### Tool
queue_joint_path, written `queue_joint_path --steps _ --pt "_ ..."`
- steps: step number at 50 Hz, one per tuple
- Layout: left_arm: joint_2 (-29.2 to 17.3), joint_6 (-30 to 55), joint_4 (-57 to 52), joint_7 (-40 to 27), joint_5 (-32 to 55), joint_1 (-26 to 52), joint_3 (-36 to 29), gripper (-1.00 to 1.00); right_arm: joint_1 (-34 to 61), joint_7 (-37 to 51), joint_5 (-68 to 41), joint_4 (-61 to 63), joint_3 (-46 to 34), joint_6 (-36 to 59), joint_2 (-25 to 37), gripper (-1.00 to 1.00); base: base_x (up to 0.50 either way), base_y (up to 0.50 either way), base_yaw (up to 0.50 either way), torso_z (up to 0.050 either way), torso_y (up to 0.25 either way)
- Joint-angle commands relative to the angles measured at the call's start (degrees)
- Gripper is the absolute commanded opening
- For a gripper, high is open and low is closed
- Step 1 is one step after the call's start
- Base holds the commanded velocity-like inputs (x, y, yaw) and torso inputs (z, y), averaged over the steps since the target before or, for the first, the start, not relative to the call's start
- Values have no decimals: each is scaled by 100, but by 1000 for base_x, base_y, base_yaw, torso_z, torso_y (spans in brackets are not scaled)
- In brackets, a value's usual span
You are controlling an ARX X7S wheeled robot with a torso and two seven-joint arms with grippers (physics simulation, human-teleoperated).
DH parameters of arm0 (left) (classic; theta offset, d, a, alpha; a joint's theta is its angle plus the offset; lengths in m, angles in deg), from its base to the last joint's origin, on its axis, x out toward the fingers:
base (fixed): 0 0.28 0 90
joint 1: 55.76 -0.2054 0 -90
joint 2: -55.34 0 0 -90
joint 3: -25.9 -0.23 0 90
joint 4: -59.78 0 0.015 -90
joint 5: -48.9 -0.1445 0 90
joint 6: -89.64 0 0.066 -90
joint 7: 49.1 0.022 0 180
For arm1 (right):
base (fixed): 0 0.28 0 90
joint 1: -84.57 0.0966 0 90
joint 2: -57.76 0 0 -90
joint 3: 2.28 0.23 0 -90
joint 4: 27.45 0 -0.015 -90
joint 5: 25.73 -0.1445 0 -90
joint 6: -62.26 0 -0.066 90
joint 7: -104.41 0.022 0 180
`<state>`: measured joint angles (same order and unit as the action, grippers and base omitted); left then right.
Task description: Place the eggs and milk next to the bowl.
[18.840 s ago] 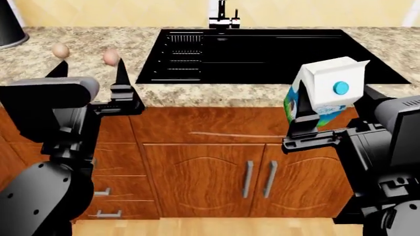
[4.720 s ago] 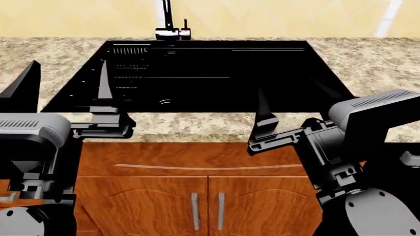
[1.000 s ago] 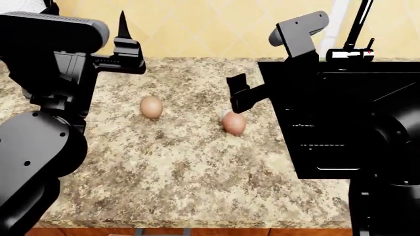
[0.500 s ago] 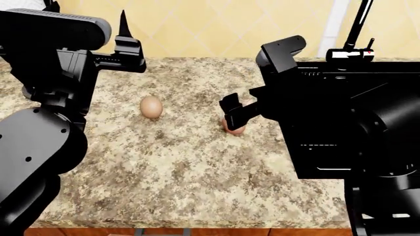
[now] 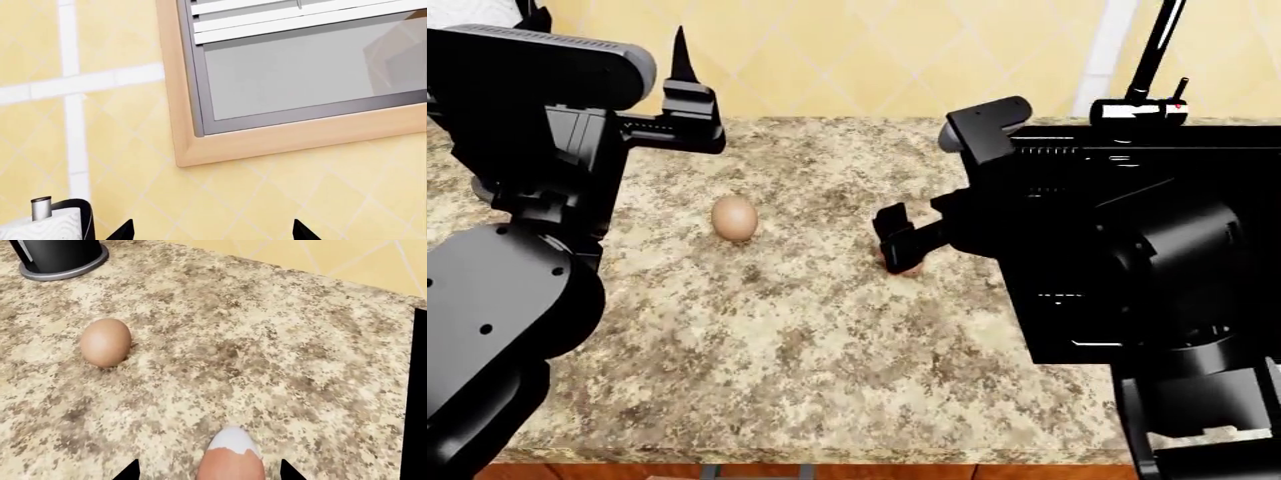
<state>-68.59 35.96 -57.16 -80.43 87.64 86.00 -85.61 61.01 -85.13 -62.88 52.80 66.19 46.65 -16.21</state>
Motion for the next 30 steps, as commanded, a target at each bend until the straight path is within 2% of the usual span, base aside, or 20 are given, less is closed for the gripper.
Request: queue_joint_path --steps 1,15,30 --pt "-3 6 -7 3 2 11 -20 100 -94 -77 84 -324 -140 -254 -24 100 0 0 0 0 0" --pt "-17 -7 -17 0 10 1 -16 100 -60 -317 362 -1147 -500 -835 -211 100 0 0 0 0 0" --pt "-16 -51 -38 -10 8 -68 -29 100 -164 -399 429 -1487 -612 -1082 -250 100 0 0 0 0 0"
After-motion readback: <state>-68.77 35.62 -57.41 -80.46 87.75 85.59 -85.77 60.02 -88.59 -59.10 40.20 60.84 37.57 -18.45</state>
